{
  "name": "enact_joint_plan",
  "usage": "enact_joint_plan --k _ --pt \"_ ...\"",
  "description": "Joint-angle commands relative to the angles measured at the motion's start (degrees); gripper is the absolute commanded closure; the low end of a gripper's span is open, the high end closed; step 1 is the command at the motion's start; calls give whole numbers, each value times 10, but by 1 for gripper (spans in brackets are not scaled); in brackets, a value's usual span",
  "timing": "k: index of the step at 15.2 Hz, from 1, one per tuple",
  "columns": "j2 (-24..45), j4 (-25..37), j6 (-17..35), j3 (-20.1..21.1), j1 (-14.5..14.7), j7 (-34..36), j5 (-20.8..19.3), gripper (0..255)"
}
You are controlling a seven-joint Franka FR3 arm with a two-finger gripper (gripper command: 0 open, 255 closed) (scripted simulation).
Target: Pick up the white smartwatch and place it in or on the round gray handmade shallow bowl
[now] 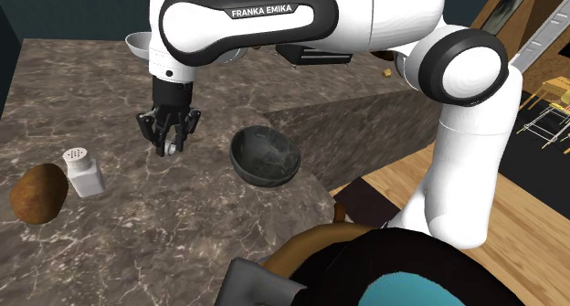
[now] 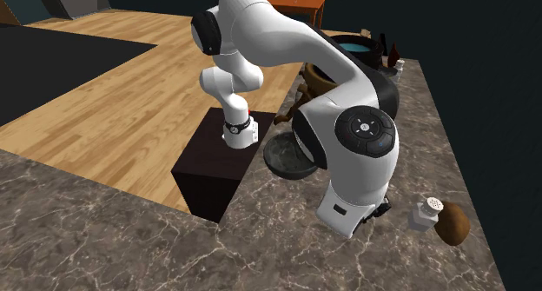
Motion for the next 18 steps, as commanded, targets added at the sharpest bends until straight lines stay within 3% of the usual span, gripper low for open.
enact_joint_plan --k 1,5,18 --pt "0 0 0 0 0 0 0 255" --pt "0 0 0 0 0 0 0 255" --pt "-12 82 -91 3 1 19 -1 255"
